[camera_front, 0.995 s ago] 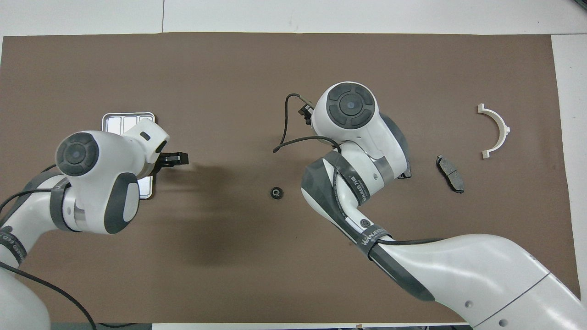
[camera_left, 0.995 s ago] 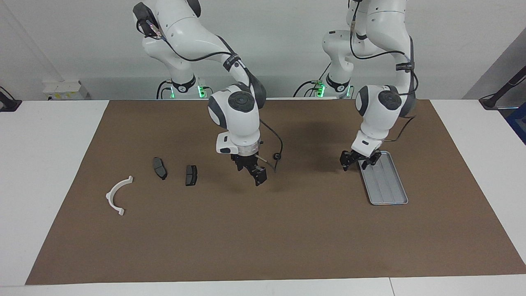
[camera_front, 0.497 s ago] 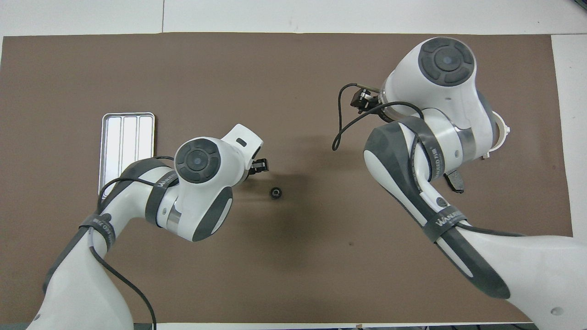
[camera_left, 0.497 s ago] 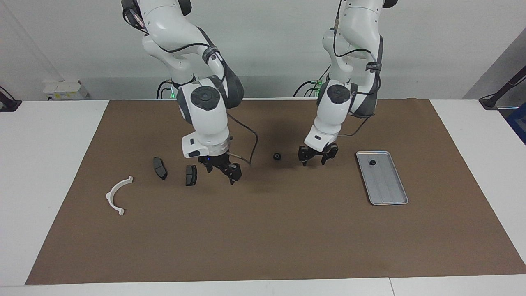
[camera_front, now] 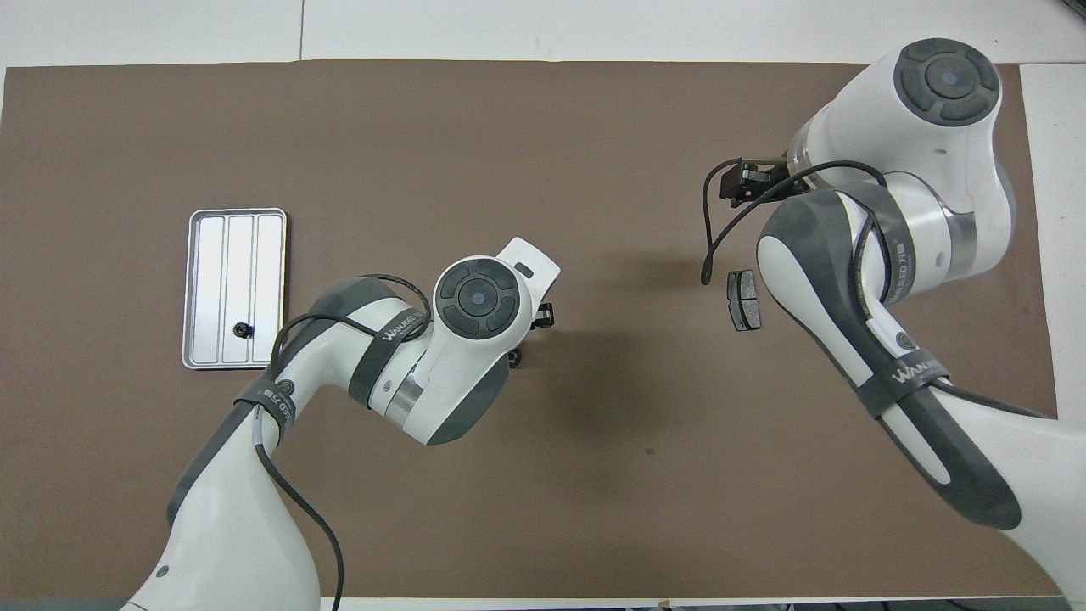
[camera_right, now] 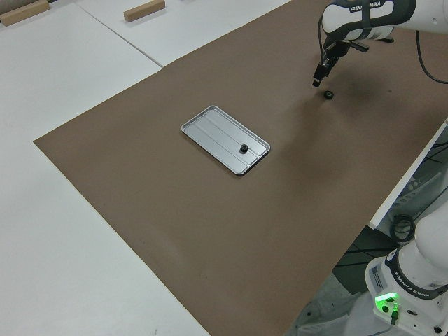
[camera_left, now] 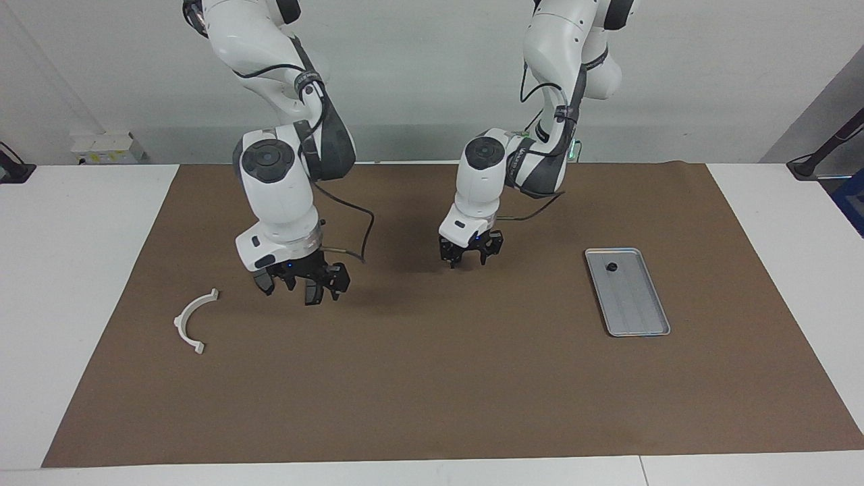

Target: Pick bearing gear from pile to tray

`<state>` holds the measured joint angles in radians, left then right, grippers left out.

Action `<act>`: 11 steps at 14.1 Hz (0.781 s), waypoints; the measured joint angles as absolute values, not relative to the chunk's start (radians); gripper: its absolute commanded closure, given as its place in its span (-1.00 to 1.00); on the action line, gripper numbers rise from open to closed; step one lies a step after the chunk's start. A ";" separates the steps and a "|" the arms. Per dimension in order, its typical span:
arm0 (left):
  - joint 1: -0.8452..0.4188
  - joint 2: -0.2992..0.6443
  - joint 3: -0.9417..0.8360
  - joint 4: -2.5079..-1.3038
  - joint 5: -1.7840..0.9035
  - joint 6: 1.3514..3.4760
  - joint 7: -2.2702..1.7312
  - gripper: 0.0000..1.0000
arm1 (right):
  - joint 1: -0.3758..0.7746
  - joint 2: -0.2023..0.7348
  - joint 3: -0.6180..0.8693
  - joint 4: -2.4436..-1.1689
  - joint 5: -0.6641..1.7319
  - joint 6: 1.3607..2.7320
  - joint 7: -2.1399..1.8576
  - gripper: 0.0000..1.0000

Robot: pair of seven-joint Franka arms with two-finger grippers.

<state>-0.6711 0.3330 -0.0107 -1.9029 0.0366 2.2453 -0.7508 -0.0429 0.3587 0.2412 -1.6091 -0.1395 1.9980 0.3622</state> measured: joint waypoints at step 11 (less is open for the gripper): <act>-0.717 0.326 -0.015 -1.978 0.037 2.286 -0.785 -0.55 | -0.206 0.295 0.241 -1.608 -0.139 1.946 0.018 -1.00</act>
<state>-0.7172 0.3265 -0.0154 -1.9781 0.0370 2.2857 -0.7847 -0.2062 0.2954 0.2409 -1.6084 -0.1395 1.9464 0.0177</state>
